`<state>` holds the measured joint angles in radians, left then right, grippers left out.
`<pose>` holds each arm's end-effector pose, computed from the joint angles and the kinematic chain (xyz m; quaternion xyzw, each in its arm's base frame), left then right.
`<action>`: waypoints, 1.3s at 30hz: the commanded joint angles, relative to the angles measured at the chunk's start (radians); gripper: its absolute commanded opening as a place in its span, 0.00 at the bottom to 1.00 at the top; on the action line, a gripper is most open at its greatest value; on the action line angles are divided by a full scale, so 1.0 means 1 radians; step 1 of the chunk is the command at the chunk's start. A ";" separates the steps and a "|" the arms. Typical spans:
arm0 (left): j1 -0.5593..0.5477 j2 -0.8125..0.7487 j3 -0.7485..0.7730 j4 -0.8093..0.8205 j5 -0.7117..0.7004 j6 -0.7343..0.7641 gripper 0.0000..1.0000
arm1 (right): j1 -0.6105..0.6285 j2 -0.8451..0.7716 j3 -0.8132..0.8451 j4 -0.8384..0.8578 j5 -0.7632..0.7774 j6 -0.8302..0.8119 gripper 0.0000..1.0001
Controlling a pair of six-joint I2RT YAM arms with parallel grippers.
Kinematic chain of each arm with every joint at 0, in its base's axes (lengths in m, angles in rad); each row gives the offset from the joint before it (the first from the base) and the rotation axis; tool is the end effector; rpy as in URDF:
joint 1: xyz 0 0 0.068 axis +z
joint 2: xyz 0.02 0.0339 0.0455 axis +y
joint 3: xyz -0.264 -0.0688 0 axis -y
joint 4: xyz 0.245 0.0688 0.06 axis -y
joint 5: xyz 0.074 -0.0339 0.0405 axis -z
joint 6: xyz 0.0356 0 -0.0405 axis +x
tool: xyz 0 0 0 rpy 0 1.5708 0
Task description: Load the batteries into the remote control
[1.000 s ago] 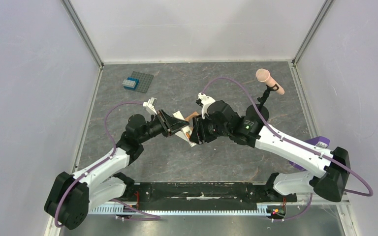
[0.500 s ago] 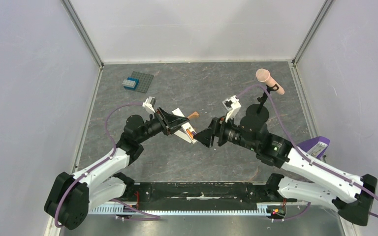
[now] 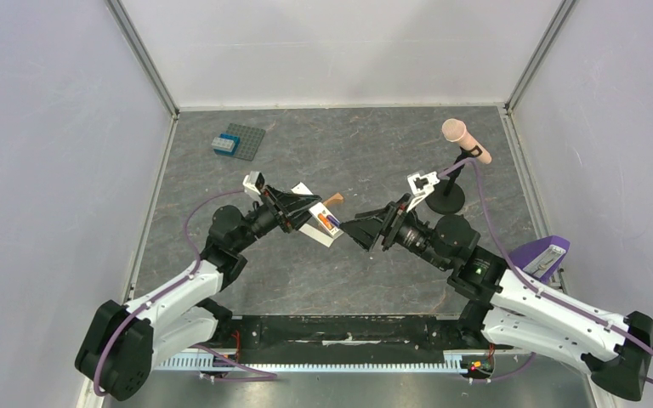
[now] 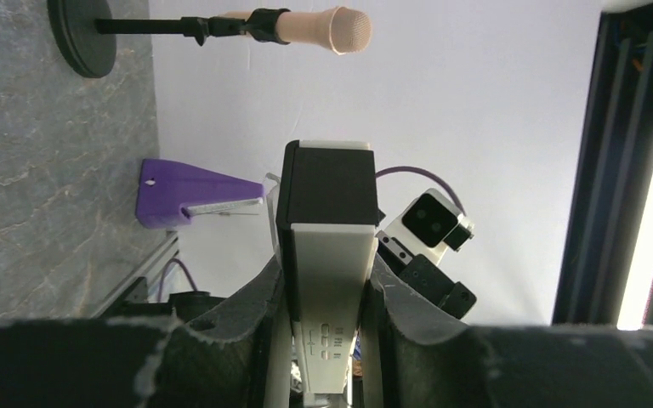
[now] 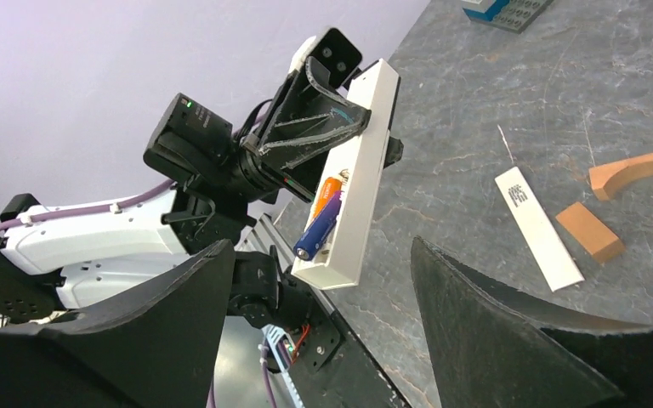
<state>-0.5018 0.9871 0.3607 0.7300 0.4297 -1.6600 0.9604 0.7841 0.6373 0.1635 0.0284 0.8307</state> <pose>0.1804 -0.1159 0.2498 -0.2255 0.6342 -0.7075 0.2155 0.1119 0.1582 0.3253 -0.0353 0.7003 0.5502 0.4534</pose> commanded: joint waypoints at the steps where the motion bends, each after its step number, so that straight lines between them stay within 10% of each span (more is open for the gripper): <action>1: -0.005 -0.027 -0.012 0.092 -0.046 -0.129 0.02 | 0.005 0.033 0.014 0.095 0.025 0.021 0.78; 39: -0.005 -0.011 0.027 0.159 0.054 -0.028 0.02 | 0.006 0.161 0.025 0.047 0.065 0.104 0.59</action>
<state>-0.4984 0.9764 0.3264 0.7662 0.3946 -1.7508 0.9668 0.9237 0.6384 0.2352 0.0570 0.9192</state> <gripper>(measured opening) 0.339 0.595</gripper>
